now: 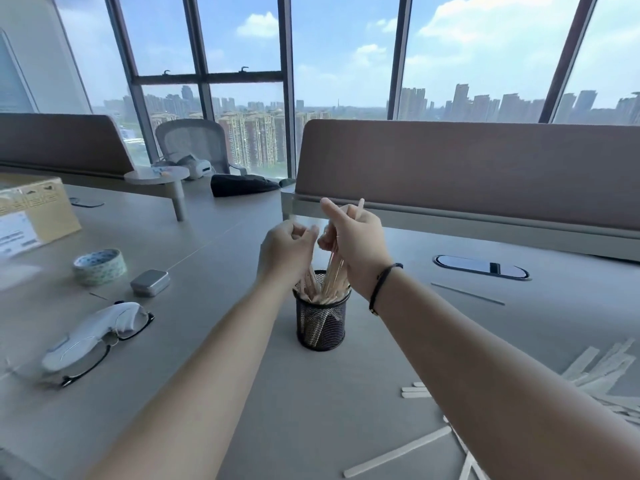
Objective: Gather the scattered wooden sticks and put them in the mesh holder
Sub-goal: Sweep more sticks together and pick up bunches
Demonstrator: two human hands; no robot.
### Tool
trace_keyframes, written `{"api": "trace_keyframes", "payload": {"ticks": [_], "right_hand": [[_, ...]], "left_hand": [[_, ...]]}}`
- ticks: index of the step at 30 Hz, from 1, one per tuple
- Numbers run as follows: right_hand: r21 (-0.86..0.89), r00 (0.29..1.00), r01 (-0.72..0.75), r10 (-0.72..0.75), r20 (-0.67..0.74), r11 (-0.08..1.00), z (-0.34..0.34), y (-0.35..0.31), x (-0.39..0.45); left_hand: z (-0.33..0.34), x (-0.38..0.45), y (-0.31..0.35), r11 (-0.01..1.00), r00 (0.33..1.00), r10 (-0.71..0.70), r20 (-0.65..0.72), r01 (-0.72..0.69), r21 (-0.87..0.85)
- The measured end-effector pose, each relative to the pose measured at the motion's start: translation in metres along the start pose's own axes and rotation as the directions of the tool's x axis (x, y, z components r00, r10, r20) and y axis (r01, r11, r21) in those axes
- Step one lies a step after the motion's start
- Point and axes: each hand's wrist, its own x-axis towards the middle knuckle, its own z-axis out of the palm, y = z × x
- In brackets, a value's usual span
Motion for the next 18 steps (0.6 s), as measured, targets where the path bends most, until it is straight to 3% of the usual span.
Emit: {"api": "trace_keyframes", "payload": {"ticks": [5, 9, 13, 18], "right_hand": [[-0.437, 0.998, 0.048, -0.031, 0.045, 0.898, -0.012, 0.011, 0.005], [-0.659, 0.983, 0.098, 0.031, 0.18, 0.746, -0.02, 0.024, -0.001], [-0.683, 0.966, 0.027, 0.158, 0.206, 0.73, -0.026, 0.033, -0.008], [-0.479, 0.989, -0.034, 0.098, 0.11, 0.877, -0.035, 0.033, -0.009]], "left_hand": [[-0.005, -0.006, -0.013, 0.991, 0.999, 0.025, 0.035, -0.029, 0.132], [-0.001, -0.016, -0.019, 0.996, 0.998, 0.036, 0.043, -0.039, 0.079], [0.002, -0.025, -0.025, 0.995, 0.998, 0.063, 0.029, -0.065, 0.073], [0.001, -0.035, -0.027, 0.981, 0.984, 0.168, 0.051, -0.172, 0.087]]}}
